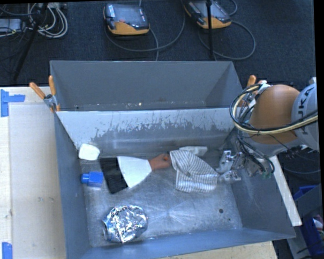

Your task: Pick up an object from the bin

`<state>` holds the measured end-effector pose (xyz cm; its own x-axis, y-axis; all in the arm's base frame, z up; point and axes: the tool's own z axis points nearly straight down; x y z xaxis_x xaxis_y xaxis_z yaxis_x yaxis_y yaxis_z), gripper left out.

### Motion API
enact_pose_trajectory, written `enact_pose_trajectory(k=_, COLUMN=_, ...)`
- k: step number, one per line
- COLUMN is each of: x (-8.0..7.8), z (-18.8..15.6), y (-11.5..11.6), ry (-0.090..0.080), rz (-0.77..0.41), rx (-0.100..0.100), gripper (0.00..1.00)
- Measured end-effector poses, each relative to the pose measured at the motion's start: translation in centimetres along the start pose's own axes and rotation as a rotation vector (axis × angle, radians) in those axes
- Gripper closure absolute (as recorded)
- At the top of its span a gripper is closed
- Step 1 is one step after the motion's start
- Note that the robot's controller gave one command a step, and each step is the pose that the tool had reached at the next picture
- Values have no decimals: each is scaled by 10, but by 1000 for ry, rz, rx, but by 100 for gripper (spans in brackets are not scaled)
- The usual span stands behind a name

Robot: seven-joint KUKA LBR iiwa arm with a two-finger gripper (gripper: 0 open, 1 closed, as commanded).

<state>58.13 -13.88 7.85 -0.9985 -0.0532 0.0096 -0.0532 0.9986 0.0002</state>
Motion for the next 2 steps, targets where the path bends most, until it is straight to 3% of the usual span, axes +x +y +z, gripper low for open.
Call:
enact_pose_trajectory(k=1, x=0, z=0, y=0, ry=0, rz=-1, rx=0, gripper=100)
enact_pose_trajectory(k=2, x=-19, z=-138, y=-12, ry=-13, rz=-17, rx=1, gripper=100)
